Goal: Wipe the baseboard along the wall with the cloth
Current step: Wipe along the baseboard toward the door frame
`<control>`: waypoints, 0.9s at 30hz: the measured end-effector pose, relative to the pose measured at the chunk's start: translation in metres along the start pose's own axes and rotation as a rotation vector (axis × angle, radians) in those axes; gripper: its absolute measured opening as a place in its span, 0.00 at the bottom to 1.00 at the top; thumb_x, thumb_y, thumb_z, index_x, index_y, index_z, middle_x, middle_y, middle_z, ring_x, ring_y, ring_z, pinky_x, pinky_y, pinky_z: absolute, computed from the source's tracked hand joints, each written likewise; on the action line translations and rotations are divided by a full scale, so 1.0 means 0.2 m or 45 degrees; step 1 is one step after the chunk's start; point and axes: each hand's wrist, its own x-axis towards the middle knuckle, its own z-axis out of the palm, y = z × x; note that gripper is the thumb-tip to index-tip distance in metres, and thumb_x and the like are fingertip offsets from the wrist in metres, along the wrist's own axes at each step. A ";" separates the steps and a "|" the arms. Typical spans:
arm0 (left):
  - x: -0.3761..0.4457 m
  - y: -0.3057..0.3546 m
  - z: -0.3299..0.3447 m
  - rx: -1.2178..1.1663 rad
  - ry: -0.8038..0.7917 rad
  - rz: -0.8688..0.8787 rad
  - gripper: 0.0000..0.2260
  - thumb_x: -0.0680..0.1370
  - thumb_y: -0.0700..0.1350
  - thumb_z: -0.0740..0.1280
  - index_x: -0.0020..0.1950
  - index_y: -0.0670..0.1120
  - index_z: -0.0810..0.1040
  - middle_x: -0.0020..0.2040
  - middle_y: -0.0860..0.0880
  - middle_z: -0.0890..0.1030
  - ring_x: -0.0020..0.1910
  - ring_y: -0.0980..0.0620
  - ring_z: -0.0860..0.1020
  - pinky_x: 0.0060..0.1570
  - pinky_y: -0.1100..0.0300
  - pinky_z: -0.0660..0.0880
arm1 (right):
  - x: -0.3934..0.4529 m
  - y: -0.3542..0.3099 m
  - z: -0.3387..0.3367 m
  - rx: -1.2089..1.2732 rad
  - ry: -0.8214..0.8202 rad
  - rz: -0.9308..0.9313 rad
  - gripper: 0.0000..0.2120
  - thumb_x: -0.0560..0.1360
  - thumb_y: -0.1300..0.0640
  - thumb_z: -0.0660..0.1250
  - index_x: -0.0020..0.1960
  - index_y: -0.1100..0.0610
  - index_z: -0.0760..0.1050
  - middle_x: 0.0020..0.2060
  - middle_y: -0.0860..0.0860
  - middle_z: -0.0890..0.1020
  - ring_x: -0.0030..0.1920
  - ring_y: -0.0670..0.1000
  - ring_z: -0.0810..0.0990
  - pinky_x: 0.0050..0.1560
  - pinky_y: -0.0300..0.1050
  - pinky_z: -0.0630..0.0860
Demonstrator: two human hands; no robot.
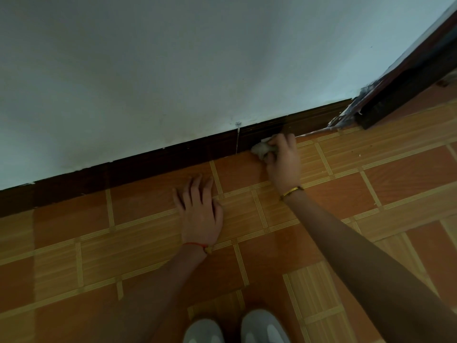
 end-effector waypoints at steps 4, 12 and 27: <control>0.00 0.00 0.00 -0.009 -0.024 -0.012 0.23 0.79 0.48 0.57 0.73 0.44 0.70 0.74 0.42 0.69 0.75 0.39 0.63 0.75 0.32 0.50 | 0.12 0.15 -0.18 -0.107 0.185 0.401 0.16 0.71 0.72 0.62 0.58 0.63 0.72 0.61 0.59 0.70 0.56 0.58 0.75 0.57 0.49 0.76; 0.00 0.01 0.00 0.022 0.005 -0.002 0.23 0.79 0.48 0.59 0.73 0.43 0.70 0.73 0.41 0.69 0.75 0.39 0.64 0.75 0.32 0.51 | 0.02 -0.04 -0.03 0.039 0.022 0.199 0.13 0.71 0.70 0.68 0.54 0.60 0.74 0.56 0.55 0.73 0.50 0.47 0.73 0.48 0.28 0.71; 0.00 0.00 0.01 0.009 0.007 -0.012 0.23 0.79 0.48 0.59 0.73 0.44 0.71 0.73 0.42 0.69 0.75 0.39 0.64 0.75 0.32 0.51 | 0.07 -0.17 -0.18 0.263 0.460 0.189 0.09 0.70 0.69 0.69 0.48 0.61 0.74 0.50 0.54 0.77 0.45 0.42 0.75 0.47 0.27 0.73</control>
